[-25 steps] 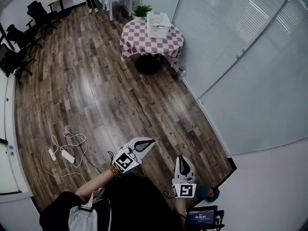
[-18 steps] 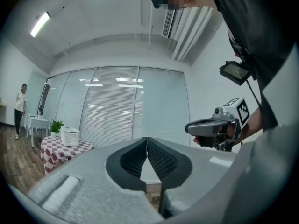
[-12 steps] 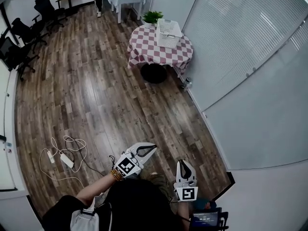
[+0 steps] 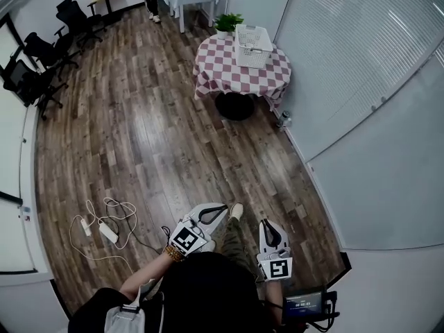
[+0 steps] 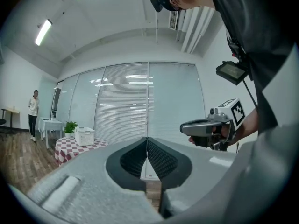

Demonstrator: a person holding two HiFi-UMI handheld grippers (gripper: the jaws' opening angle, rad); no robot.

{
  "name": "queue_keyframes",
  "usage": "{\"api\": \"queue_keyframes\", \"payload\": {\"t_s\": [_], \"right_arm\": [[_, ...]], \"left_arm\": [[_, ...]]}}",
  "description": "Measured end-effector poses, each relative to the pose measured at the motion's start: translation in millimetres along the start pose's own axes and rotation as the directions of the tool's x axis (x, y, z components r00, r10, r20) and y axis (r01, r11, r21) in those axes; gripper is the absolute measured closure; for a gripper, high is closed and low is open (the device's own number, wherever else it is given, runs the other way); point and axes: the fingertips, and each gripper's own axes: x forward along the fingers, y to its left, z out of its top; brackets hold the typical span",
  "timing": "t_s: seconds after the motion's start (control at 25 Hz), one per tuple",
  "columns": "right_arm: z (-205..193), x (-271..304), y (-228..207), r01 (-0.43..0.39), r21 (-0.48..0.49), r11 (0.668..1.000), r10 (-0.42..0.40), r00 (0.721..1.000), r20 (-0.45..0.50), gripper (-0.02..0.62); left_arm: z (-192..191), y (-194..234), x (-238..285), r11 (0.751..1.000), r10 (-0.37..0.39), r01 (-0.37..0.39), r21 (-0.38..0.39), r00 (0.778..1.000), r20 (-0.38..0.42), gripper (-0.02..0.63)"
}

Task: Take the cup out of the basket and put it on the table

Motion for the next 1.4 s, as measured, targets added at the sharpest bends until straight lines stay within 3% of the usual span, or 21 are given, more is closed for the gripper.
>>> {"api": "queue_keyframes", "payload": {"t_s": [0.2,0.72,1.08,1.28,1.4], "right_arm": [[3,42,-38,-0.043,-0.002,0.999,0.043,0.999,0.007,0.583],[-15,121,-162,-0.11,0.023,0.994,0.109,0.993,0.044,0.583],[-4,169,-242,-0.097,-0.007,0.995,0.097,0.985,0.142,0.583],[4,187,-275,-0.093,-0.031,0.995,0.097,0.976,0.196,0.583],[3,199,-281,-0.106,0.011,0.994,0.102,0.975,0.2,0.583]], "left_arm": [[3,28,35,0.998,0.059,-0.059,-0.01,0.998,-0.013,0.601],[19,88,167,0.995,0.101,-0.1,0.014,0.993,-0.057,0.601],[14,121,241,0.991,0.128,-0.125,0.039,0.986,-0.109,0.601],[15,140,267,0.984,0.176,-0.173,0.041,0.98,-0.096,0.601],[12,151,271,0.978,0.21,-0.208,0.031,0.973,-0.1,0.601]]}}
